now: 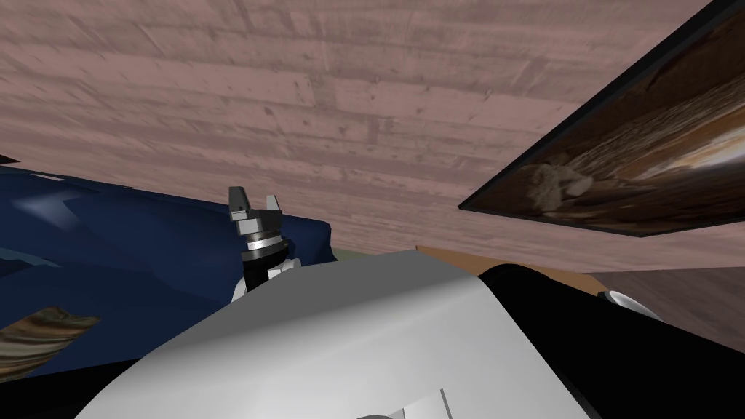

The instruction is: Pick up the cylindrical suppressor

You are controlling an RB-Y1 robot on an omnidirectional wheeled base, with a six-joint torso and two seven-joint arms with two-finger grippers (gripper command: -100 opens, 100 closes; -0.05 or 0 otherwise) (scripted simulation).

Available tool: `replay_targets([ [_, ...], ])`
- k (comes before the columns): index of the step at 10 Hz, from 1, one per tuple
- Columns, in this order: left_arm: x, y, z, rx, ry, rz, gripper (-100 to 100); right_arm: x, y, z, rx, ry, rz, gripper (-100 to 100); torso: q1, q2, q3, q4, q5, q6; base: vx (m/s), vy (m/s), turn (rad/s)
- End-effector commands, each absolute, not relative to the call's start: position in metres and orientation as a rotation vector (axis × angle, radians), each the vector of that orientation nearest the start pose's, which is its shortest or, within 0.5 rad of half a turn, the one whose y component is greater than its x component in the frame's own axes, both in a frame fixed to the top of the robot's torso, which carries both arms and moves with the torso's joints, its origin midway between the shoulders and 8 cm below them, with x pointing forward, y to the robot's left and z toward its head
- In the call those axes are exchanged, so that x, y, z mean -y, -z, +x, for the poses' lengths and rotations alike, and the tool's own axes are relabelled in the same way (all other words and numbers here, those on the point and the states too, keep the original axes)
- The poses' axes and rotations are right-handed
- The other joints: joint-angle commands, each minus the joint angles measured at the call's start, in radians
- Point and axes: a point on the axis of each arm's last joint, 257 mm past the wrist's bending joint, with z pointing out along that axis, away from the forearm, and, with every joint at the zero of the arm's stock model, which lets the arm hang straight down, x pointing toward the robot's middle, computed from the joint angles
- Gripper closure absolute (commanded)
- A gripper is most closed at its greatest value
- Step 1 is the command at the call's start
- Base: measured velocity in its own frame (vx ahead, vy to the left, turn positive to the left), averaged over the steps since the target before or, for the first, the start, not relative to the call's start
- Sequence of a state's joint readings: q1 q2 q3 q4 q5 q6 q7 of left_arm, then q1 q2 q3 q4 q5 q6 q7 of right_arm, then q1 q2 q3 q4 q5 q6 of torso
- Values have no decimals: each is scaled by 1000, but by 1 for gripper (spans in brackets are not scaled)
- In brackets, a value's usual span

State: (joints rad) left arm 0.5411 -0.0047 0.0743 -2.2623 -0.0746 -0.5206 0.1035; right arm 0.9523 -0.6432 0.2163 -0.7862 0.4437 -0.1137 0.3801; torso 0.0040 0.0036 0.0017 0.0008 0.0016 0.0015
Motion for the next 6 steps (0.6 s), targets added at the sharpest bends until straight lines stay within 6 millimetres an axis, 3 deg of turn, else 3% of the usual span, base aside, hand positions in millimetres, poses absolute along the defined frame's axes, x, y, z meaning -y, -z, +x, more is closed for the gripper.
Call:
replay_targets([
  [1, -300, -8, 337, -649, 1255, -672, 0, 541, 526, -303, -3073, 540, 635, 100, 0, 0, 0, 0, 0, 0, 0, 0, 0],
  [2, -300, -8, 337, -649, 1255, -672, 0, 541, 526, -303, -3072, 540, 635, 0, 0, 0, 0, 0, 0, 0, 0, 0, 0],
  [3, -300, -8, 337, -649, 1255, -672, 0, 548, 515, -308, -3072, 545, 628, 100, 0, 0, 0, 0, 0, 0, 46, 39, -57],
  [5, -300, -8, 337, -649, 1255, -672, 0, 550, 513, -309, -3073, 549, 624, 100, 5, -4, -2, -1, 1, 1, 47, 49, -42],
  [6, -300, -8, 337, -649, 1255, -672, 0, 550, 513, -309, -3072, 546, 624, 0, 4, -3, -2, -1, 1, 0, 5, 6, 1],
])
